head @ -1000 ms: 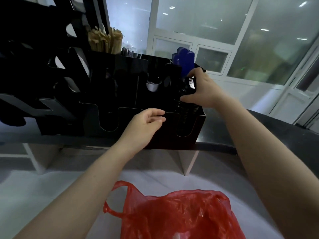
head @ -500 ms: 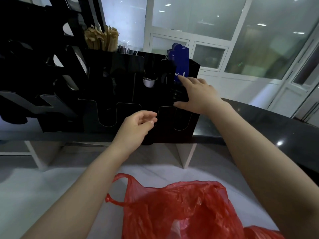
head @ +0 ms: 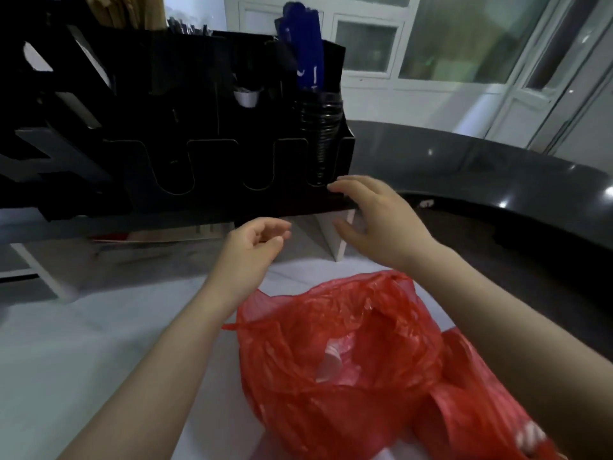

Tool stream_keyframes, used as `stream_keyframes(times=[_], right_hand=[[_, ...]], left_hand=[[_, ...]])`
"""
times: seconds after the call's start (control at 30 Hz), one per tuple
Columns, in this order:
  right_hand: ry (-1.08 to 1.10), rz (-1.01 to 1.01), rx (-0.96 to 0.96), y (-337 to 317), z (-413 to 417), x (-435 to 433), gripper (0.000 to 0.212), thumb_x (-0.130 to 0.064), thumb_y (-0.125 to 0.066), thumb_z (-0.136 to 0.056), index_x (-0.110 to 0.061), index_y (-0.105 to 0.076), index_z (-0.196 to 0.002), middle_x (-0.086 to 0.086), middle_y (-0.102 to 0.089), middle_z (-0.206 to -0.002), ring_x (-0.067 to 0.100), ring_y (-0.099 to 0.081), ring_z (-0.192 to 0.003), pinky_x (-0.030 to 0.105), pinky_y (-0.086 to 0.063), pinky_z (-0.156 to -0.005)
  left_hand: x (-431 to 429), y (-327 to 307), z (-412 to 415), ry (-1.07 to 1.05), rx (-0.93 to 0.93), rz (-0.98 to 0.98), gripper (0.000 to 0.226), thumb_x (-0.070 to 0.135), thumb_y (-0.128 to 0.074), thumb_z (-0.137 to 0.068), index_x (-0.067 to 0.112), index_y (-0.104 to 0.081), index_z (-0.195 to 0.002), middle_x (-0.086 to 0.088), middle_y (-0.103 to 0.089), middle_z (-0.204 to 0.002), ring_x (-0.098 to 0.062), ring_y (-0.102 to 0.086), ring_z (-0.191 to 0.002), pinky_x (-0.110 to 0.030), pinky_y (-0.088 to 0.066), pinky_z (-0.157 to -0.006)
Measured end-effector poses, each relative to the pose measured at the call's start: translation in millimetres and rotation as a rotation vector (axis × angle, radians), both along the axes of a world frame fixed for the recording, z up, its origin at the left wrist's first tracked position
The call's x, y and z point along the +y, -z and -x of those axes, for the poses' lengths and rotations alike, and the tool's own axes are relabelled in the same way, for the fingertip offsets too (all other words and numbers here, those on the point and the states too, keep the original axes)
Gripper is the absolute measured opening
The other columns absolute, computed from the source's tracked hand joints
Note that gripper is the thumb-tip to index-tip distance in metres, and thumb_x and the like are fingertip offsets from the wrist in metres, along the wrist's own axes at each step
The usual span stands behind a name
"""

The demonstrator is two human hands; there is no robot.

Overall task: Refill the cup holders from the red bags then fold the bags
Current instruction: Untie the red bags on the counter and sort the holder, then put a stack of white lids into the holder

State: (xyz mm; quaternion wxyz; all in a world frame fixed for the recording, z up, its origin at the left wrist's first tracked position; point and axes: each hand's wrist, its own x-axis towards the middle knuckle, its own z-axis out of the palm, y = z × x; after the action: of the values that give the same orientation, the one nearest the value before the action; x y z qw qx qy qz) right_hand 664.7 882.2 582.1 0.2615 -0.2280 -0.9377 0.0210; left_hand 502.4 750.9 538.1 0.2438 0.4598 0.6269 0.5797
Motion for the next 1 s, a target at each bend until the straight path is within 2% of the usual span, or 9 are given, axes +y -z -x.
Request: stream_keyframes(times=[0.1, 0.2, 0.3, 0.4, 0.5, 0.63, 0.8, 0.9, 1.0], right_hand=[[0.022, 0.044, -0.034, 27.5, -20.7, -17.4, 0.048, -0.021, -0.067, -0.085, -0.009, -0.055, -0.13, 0.01, -0.053, -0.135, 0.028, -0.045, -0.127, 0.031, -0.032, -0.105], [0.076, 0.119, -0.031, 54.4, -41.0, -29.6, 0.043, -0.02, -0.067, -0.085, -0.012, -0.058, -0.125, 0.007, -0.056, -0.129, 0.027, -0.048, -0.122, 0.034, -0.038, -0.1], [0.145, 0.23, 0.001, 83.1, -64.0, -40.6, 0.026, -0.006, -0.065, -0.076, -0.013, -0.063, -0.101, 0.003, -0.063, -0.1, 0.024, -0.057, -0.095, 0.023, -0.039, -0.076], [0.2, 0.382, -0.152, 114.2, -82.4, -49.1, 0.018, -0.006, -0.059, -0.073, -0.018, -0.061, -0.086, -0.001, -0.065, -0.082, 0.024, -0.06, -0.078, 0.024, -0.035, -0.062], [0.205, 0.408, -0.345, 146.1, -94.6, -51.6, 0.017, -0.016, -0.057, -0.079, -0.018, -0.063, -0.095, 0.001, -0.065, -0.095, 0.024, -0.059, -0.094, 0.034, -0.045, -0.078], [0.241, 0.347, -0.34, 164.4, -103.2, -44.8, 0.025, -0.02, -0.06, -0.082, -0.018, -0.064, -0.107, 0.0, -0.062, -0.109, 0.023, -0.054, -0.105, 0.033, -0.044, -0.09], [0.2, 0.318, -0.294, 164.3, -86.7, -35.2, 0.028, -0.024, -0.067, -0.081, -0.018, -0.064, -0.108, -0.002, -0.06, -0.108, 0.02, -0.058, -0.102, 0.03, -0.047, -0.084], [0.122, 0.365, -0.283, 165.5, -56.3, -33.3, 0.06, -0.044, -0.074, -0.075, -0.02, -0.056, -0.127, 0.0, -0.057, -0.127, 0.019, -0.052, -0.118, 0.024, -0.036, -0.098], [-0.03, 0.524, -0.361, 173.1, -22.5, -33.0, 0.107, -0.049, -0.081, -0.066, -0.01, -0.027, -0.149, 0.008, -0.029, -0.154, 0.023, -0.024, -0.143, 0.026, -0.015, -0.113]], left_hand=[[-4.0, 18.0, -17.3, 0.063, 0.06, 0.045, 0.034, 0.0, -0.051, -0.091, 0.031, -0.061, -0.096, 0.007, -0.067, -0.101, -0.007, -0.063, -0.098, -0.02, -0.047, -0.087], [-10.5, 33.9, -38.0, 0.123, 0.16, 0.084, 0.033, 0.006, -0.057, -0.089, 0.038, -0.061, -0.096, 0.017, -0.067, -0.099, 0.004, -0.061, -0.096, -0.016, -0.046, -0.087], [-19.0, 45.2, -60.8, 0.303, 0.316, 0.138, 0.027, 0.013, -0.063, -0.085, 0.039, -0.063, -0.093, 0.025, -0.066, -0.095, 0.009, -0.06, -0.093, -0.012, -0.045, -0.087], [-24.0, 64.4, -80.4, 0.586, 0.737, 0.377, 0.034, 0.042, -0.058, -0.088, 0.034, -0.058, -0.121, 0.013, -0.058, -0.128, -0.006, -0.048, -0.123, -0.036, -0.034, -0.109], [-31.6, 90.4, -88.7, 0.555, 1.076, 0.612, 0.06, 0.059, -0.046, -0.089, 0.035, -0.033, -0.142, 0.002, -0.022, -0.156, -0.019, -0.006, -0.146, -0.063, 0.001, -0.111], [-36.2, 110.1, -74.5, 0.271, 1.011, 0.669, 0.09, 0.057, -0.053, -0.086, 0.02, -0.003, -0.151, -0.001, -0.003, -0.16, -0.022, 0.002, -0.147, -0.056, -0.003, -0.114], [-29.7, 116.0, -52.4, 0.134, 0.798, 0.64, 0.092, 0.06, -0.047, -0.088, 0.008, -0.006, -0.151, -0.009, -0.009, -0.159, -0.023, -0.016, -0.145, -0.038, -0.019, -0.116], [-26.9, 117.1, -45.1, 0.113, 0.764, 0.601, 0.089, 0.052, -0.053, -0.089, 0.008, -0.008, -0.151, -0.009, -0.013, -0.159, -0.023, -0.021, -0.143, -0.031, -0.021, -0.113], [-27.0, 120.1, -40.4, 0.119, 0.764, 0.597, 0.088, 0.041, -0.061, -0.087, 0.009, -0.01, -0.151, -0.008, -0.015, -0.158, -0.021, -0.022, -0.143, -0.028, -0.019, -0.113]])
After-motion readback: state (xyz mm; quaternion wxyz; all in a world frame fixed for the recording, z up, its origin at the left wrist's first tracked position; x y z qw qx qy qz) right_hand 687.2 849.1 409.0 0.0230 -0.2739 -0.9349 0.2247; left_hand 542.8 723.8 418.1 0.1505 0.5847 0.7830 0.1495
